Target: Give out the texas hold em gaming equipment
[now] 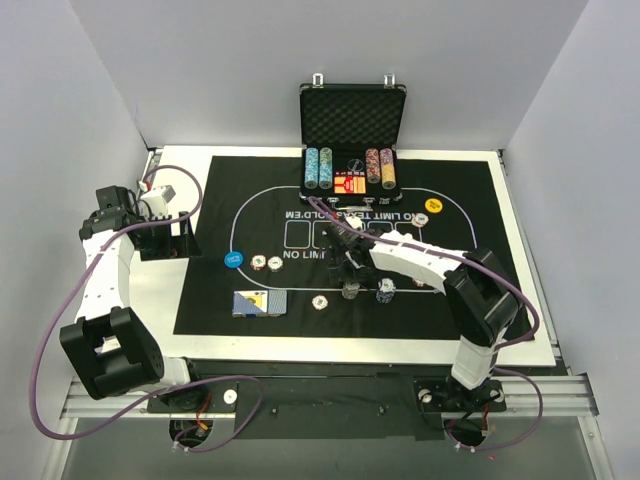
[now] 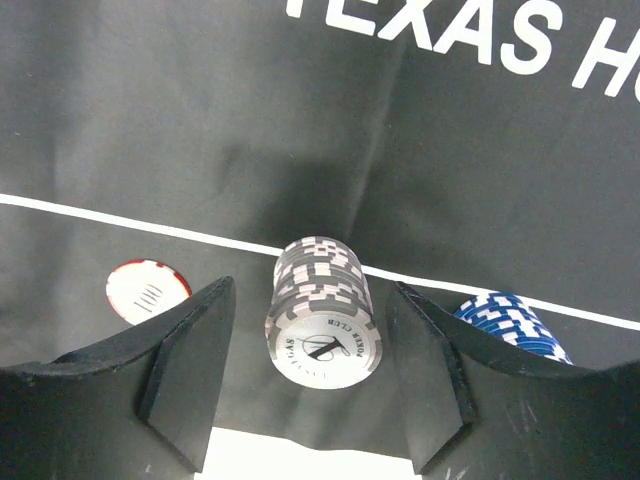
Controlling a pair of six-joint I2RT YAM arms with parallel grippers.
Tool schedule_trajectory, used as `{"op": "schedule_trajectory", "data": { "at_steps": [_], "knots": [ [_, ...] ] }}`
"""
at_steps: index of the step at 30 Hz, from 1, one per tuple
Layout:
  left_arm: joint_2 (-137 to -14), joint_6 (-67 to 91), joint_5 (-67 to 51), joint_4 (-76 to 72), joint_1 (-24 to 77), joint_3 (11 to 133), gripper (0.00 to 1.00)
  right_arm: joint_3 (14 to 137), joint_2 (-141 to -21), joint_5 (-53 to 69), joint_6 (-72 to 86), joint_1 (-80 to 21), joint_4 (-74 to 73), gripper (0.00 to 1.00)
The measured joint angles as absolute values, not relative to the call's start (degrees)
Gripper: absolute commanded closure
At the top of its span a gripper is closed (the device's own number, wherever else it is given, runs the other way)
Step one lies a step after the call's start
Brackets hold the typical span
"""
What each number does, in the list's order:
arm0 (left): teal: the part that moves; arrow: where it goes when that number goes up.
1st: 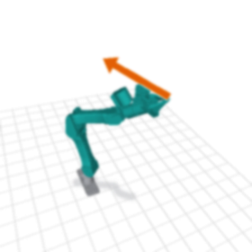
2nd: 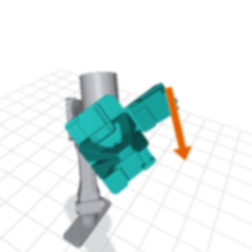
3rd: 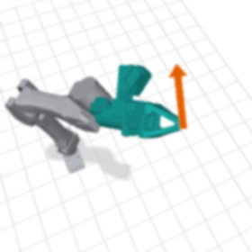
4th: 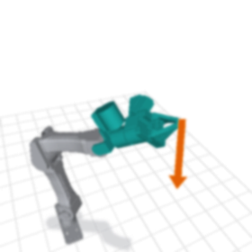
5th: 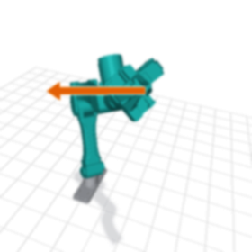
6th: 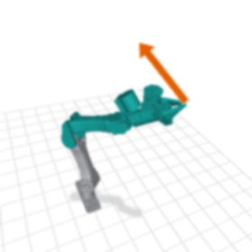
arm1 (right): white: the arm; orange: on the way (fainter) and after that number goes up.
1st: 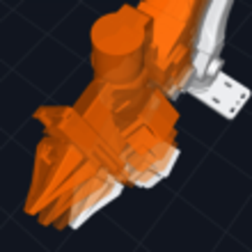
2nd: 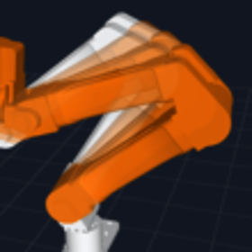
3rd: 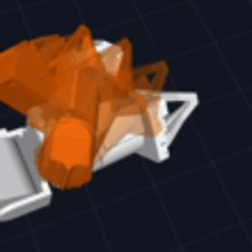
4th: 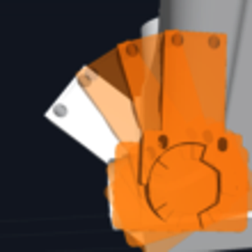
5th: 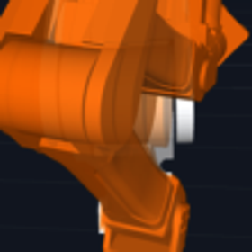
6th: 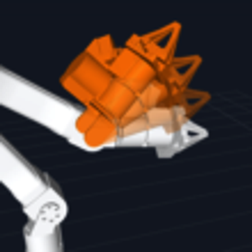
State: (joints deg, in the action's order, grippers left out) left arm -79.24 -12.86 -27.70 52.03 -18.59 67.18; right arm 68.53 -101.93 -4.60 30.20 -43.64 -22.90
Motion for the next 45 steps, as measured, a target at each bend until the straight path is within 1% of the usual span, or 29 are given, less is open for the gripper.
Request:
{"op": "schedule_trajectory", "data": {
  "at_steps": [3,5,11,14,16,37,41,44,45],
  "knots": [
    [-79.2,-12.9,-27.7,52.0,-18.6,67.2,0.03,67.5,-102.0,-4.6,30.3,-43.9,-22.9,0.46],
    [-79.2,-12.9,-27.7,52.0,-18.6,67.2,0.03,67.2,-102.0,-4.6,30.3,-44.2,-22.9,0.49],
    [-79.2,-12.9,-27.7,52.0,-18.6,67.2,0.03,67.0,-102.0,-4.6,30.5,-44.8,-22.9,0.59],
    [-79.2,-12.9,-27.7,52.0,-18.6,67.2,0.03,67.0,-102.0,-4.6,30.8,-44.9,-22.9,0.66],
    [-79.2,-12.9,-27.7,52.0,-18.6,67.1,0.03,67.0,-102.0,-4.7,31.0,-45.0,-22.9,0.68],
    [-79.2,-12.8,-27.7,51.9,-18.6,66.3,0.03,70.2,-101.3,-5.6,29.6,-44.1,-27.0,0.68],
    [-79.2,-12.7,-27.7,51.9,-18.6,66.3,0.03,72.3,-100.8,-5.6,28.8,-41.8,-28.3,0.69],
    [-79.2,-12.7,-27.7,52.0,-18.6,66.3,0.03,74.5,-100.4,-5.6,28.3,-37.5,-29.0,0.7],
    [-79.2,-12.7,-27.7,51.9,-18.6,66.3,0.03,75.2,-100.4,-5.5,28.2,-35.9,-29.2,0.72]
  ]
}}
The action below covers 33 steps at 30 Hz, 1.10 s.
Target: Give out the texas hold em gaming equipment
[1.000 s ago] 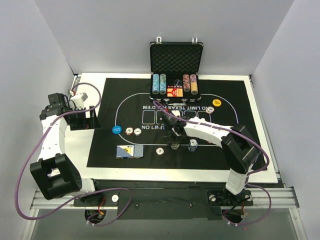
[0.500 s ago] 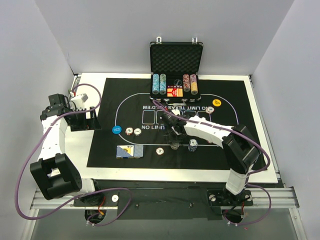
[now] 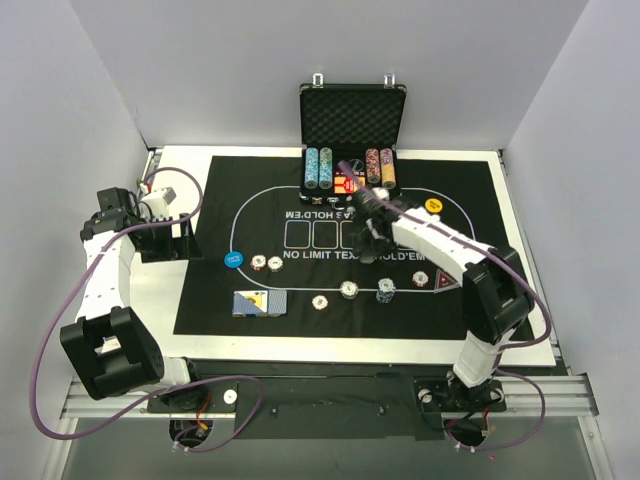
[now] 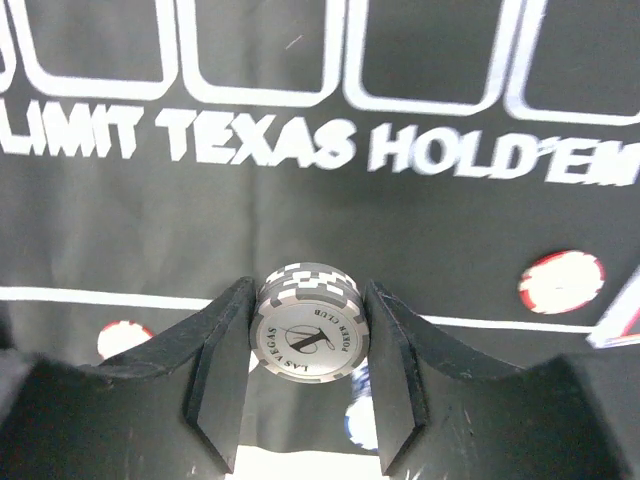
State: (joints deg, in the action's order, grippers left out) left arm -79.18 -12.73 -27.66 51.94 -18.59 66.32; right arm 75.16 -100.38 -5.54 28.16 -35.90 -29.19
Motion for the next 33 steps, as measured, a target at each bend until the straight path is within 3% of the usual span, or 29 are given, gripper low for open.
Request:
{"op": "schedule_trajectory", "data": {
  "at_steps": [12,20,29,33],
  "knots": [
    [-79.5,-12.8,-27.6,52.0,-18.6,66.3,0.03,86.0,-105.8,-8.0,28.4,-8.1,-31.3,0.74],
    [-80.8,-13.1,-27.6,52.0,-18.6,66.4,0.03,96.2,-116.4,-9.9,29.0,-2.2,-32.1,0.73],
    [-81.2,-13.8,-27.7,52.1,-18.6,66.8,0.03,98.4,-123.9,-10.6,31.2,2.2,-32.6,0.72],
    [-81.3,-13.8,-27.7,52.1,-18.6,66.8,0.03,98.5,-125.6,-10.8,31.7,3.6,-32.6,0.61]
  ]
}}
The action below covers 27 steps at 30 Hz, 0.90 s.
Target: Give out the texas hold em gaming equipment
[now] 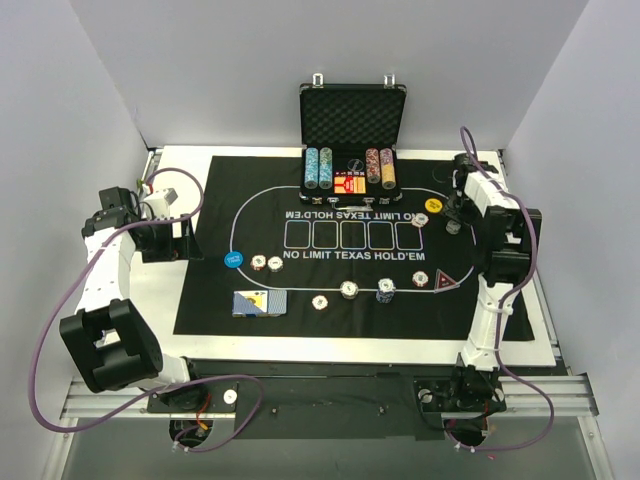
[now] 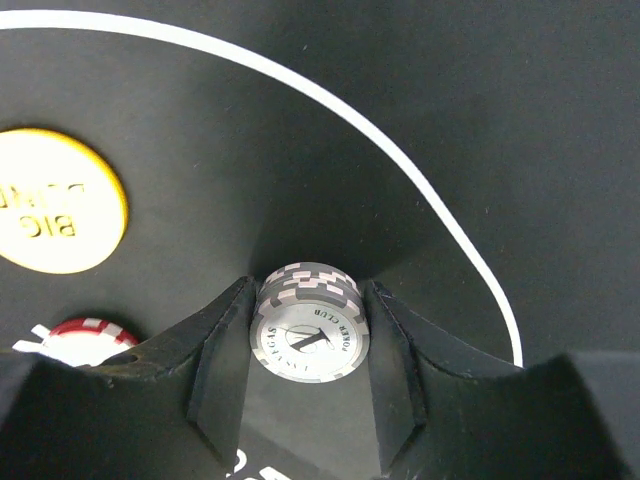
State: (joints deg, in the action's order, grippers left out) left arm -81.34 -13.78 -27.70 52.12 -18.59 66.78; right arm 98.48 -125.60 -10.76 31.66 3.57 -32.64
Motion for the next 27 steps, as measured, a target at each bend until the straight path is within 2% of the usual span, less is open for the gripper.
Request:
{"op": "schedule_trajectory", "data": {
  "at_steps": [7,9,10,12,21,27],
  "knots": [
    [-81.3,-13.8,-27.7,52.2,-18.6,66.8,0.03,100.0,-127.5,-10.4,31.9,4.2,-32.9,0.56],
    [-81.3,-13.8,-27.7,52.2,-18.6,66.8,0.03,100.8,-127.9,-9.8,31.9,4.2,-33.1,0.5],
    [-81.2,-13.8,-27.7,52.2,-18.6,66.8,0.03,101.3,-128.2,-9.4,31.9,4.2,-33.1,0.43],
    [-80.9,-13.8,-27.7,52.3,-18.6,66.8,0.03,101.6,-128.3,-8.8,32.1,4.2,-33.0,0.35],
    [-78.9,-13.8,-27.7,52.6,-18.6,66.8,0.03,99.1,-125.5,-8.7,32.3,3.1,-32.8,0.3],
    [-78.2,-13.8,-27.8,52.6,-18.6,66.8,0.03,92.2,-110.7,-12.9,31.6,-6.9,-32.8,0.26]
  ]
}}
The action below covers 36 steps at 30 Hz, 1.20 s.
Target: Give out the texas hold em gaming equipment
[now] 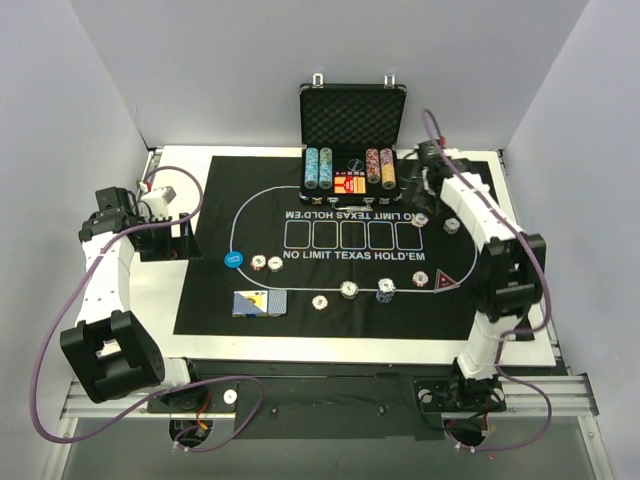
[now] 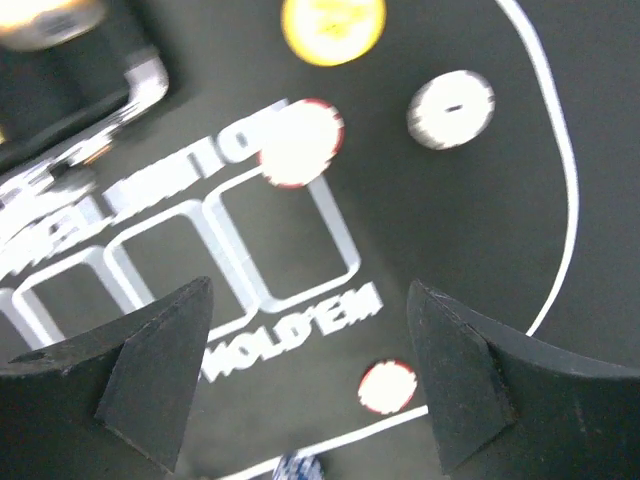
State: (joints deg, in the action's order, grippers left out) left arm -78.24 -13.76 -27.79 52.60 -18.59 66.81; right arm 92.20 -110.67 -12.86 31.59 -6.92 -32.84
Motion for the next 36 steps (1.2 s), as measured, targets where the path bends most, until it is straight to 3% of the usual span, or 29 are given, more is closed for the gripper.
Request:
{"op": "schedule_trajectory", "data": {
  "at_steps": [6,13,36],
  "knots": [
    [-78.2,-13.7,-27.9,52.6,-18.6,66.8,0.03,87.6,-96.3,-14.5,30.5,-25.7,-31.9,0.22],
    [-78.0,-13.7,-27.9,52.6,-18.6,66.8,0.03,83.3,-99.2,-13.0,29.9,-39.4,-34.1,0.21],
    [-77.3,-13.7,-28.0,52.8,-18.6,66.8,0.03,73.5,-108.9,-7.7,35.9,-45.9,-28.6,0.24]
  ]
}}
